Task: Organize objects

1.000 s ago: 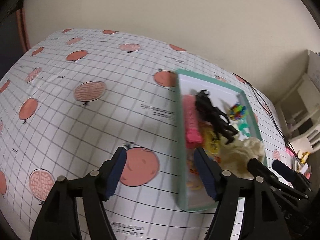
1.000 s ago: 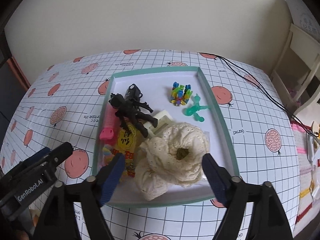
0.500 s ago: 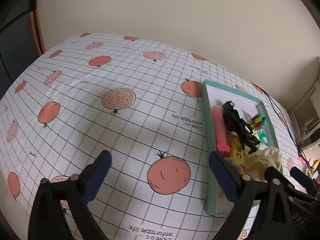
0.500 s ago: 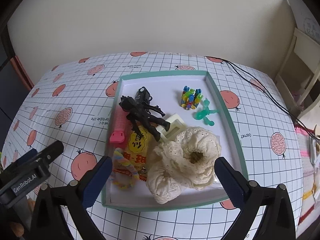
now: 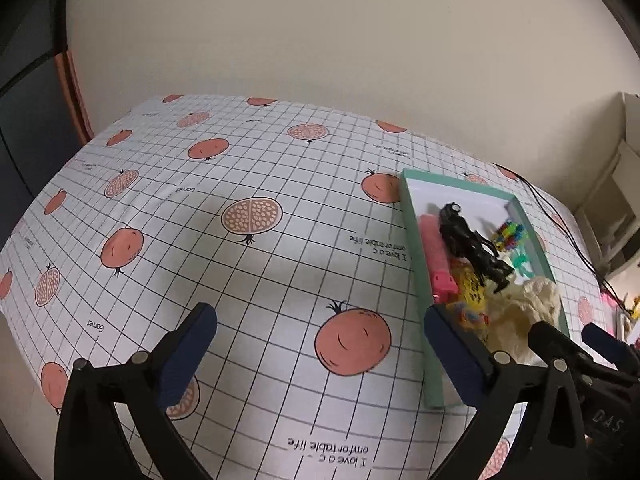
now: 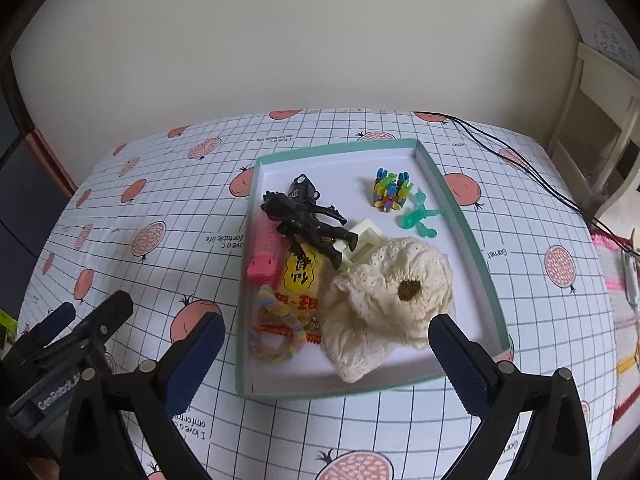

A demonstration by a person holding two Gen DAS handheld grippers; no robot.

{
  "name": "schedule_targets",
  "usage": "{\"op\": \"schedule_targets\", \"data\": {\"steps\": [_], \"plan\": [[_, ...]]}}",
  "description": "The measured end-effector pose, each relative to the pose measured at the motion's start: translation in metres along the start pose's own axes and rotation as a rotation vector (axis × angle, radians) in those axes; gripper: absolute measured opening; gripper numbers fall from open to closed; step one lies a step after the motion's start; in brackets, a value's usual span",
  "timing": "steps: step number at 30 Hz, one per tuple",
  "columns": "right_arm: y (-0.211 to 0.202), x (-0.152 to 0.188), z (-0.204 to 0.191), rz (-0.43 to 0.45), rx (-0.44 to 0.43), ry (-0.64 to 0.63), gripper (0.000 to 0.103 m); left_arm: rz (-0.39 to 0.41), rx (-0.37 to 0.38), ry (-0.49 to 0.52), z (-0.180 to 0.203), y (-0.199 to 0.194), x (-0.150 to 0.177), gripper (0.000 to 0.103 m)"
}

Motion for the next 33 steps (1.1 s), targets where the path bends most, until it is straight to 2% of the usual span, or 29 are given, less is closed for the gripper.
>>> {"op": "schedule_targets", "data": {"steps": [9,16,22,26,33], "plan": [[-0.018,0.022,-0.007,0.007,0.036,-0.011,0.103,0.053,0.032,-0.002,-0.010,-0.021,0.009,0.103],[-0.018,0.046,-0.011,0.009,0.066,-0.035,0.103,0.067,0.028,0.000,-0.023,-0.025,0.034,0.103],[-0.002,0.082,-0.013,-0.019,0.041,0.009,0.103,0.058,0.006,0.011,-0.034,-0.016,0.063,0.103],[0.014,0.107,-0.010,-0.069,0.052,0.016,0.103,0.031,-0.009,0.018,-0.047,-0.005,0.083,0.103],[0.026,0.125,-0.016,-0.073,0.069,-0.006,0.103,-0.048,-0.013,-0.058,-0.066,0.018,0.111,0.103]]}}
Point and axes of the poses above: each gripper's, at about its wrist camera, not at the fingertips, and y roughly the way its jaws point, z to its right, x to its underside, the point moved 8 cm from there along y, roughly the way its jaws point, and after that the axes turned 7 degrees about -y, right-handed, at the moved point
